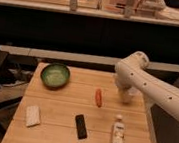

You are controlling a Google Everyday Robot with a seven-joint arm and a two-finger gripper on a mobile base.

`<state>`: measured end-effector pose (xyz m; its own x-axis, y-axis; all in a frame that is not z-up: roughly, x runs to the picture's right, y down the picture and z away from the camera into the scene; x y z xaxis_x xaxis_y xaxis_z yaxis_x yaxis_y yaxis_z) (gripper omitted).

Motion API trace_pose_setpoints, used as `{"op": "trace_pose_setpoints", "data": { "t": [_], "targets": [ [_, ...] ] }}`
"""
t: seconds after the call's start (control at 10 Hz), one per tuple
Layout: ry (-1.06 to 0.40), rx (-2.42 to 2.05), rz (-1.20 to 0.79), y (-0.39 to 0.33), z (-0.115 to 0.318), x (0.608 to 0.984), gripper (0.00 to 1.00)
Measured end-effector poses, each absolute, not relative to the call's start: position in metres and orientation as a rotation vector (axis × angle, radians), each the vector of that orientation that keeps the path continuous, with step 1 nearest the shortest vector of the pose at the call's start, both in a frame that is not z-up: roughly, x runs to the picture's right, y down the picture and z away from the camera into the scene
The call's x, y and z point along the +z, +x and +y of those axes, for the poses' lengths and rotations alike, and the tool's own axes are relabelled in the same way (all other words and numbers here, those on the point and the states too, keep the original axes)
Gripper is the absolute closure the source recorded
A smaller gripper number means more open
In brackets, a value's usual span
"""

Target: Place the pepper on the white sponge

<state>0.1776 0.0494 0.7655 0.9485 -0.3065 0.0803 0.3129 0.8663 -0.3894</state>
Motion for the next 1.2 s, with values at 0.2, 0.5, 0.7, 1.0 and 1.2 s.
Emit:
{"op": "trace_pose_setpoints", "data": {
  "t": [0.2, 0.5, 0.7, 1.0, 1.2],
  "targets": [
    [-0.401, -0.347, -0.030, 0.171, 0.046, 0.774, 0.20],
    [-0.390, -0.380, -0.049, 0.161, 0.041, 0.785, 0.20],
    [-0.386, -0.405, -0.062, 0.151, 0.038, 0.794, 0.20],
    [-0.387, -0.438, -0.075, 0.146, 0.042, 0.810, 0.20],
    [-0.390, -0.465, -0.084, 0.143, 0.047, 0.822, 0.20]
  ]
}}
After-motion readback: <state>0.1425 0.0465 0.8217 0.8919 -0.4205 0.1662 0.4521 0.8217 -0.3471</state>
